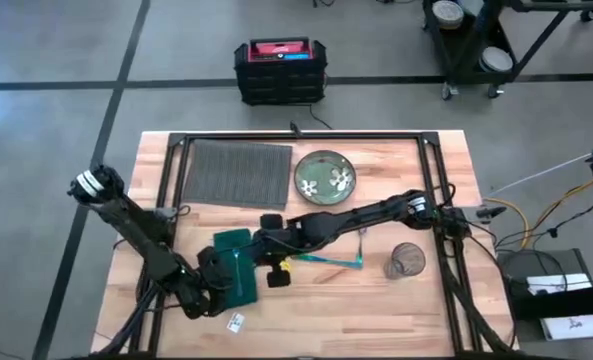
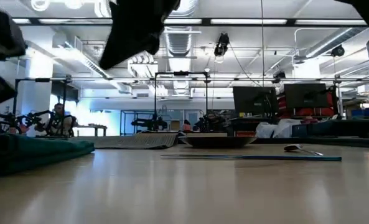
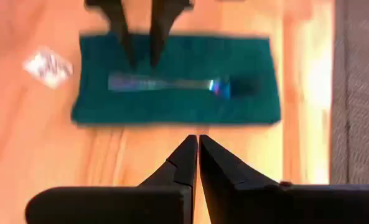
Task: Set table place
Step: Adjust the iridescent blue knife
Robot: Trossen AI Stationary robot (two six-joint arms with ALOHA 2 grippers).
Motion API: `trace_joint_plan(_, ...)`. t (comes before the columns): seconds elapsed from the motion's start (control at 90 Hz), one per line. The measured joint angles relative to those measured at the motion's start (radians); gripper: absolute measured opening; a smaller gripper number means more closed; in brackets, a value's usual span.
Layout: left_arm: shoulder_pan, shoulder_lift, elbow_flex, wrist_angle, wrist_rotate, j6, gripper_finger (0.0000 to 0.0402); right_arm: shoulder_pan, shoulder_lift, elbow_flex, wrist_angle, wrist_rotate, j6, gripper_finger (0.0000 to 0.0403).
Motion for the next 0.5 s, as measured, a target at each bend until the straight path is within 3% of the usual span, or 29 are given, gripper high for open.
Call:
trace_joint_plan(0.189, 0.000, 0.029, -0.001, -0.019, 0.066, -0.007, 0.0075, 0.019, -0.001, -0.003, -0.117, 0.000, 0.019, 0.0002)
trace_joint_plan(0.5, -0.003, -0.029, -0.002, -0.129, 0.212, -0.029, 0.0075, 0.051, -0.003, -0.015, -0.303, 0.000, 0.046, 0.0002)
